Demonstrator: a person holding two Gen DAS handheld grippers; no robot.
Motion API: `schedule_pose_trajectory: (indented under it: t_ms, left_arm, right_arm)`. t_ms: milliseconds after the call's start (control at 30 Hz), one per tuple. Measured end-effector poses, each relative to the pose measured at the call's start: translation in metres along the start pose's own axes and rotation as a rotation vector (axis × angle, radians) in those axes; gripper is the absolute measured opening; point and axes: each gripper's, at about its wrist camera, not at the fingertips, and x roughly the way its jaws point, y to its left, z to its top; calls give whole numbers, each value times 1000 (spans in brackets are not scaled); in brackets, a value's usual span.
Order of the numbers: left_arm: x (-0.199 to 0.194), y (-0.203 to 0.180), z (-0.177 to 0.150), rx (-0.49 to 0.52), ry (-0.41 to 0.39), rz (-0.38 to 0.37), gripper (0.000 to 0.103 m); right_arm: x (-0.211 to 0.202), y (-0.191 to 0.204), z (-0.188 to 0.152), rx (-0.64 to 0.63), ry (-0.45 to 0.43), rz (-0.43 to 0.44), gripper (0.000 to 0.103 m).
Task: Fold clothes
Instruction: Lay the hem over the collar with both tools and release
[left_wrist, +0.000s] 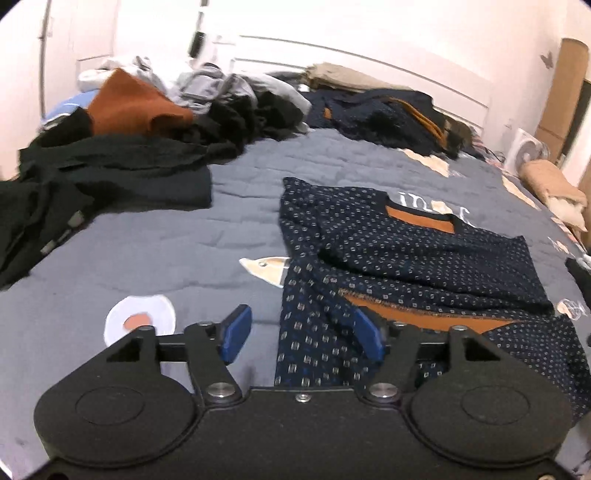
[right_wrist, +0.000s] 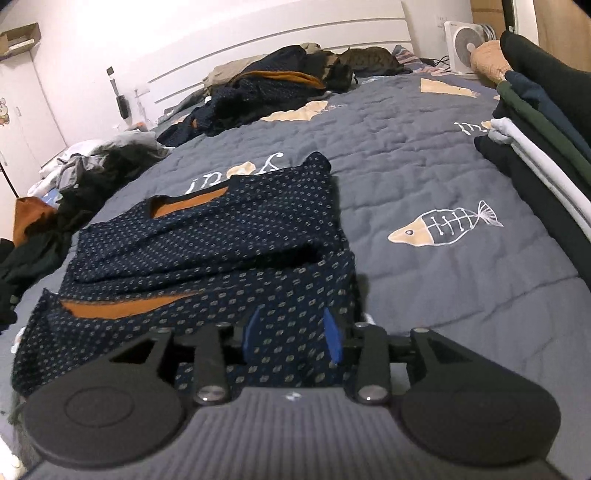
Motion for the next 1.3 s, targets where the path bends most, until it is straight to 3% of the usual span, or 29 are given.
schedule_pose_trajectory:
  t_ms: [267, 433, 700, 800, 900, 1300]
  left_arm:
    - [-23, -3, -28, -31, 0, -6, 68]
    - [-33, 3, -46, -111, 27, -31, 69]
    - [-38, 31, -71, -418, 64, -167, 70]
    - [-34, 38, -76, -488, 89, -218, 68]
    - [-31, 38, -78, -500, 101, -238, 65]
    - [-11, 32, -91, -535, 165, -220, 61]
  right_arm:
    - [-29, -2, -27, 106, -13, 19, 40]
    - [-40, -2, -45, 162, -10, 31, 41]
    - [-56, 0, -69, 303, -18, 80, 42]
    - [-58, -6, -75, 395, -5, 131, 43]
    - [-54, -8, -80, 456, 25, 182, 45]
    - [-39, -13, -86, 488, 44, 127, 47]
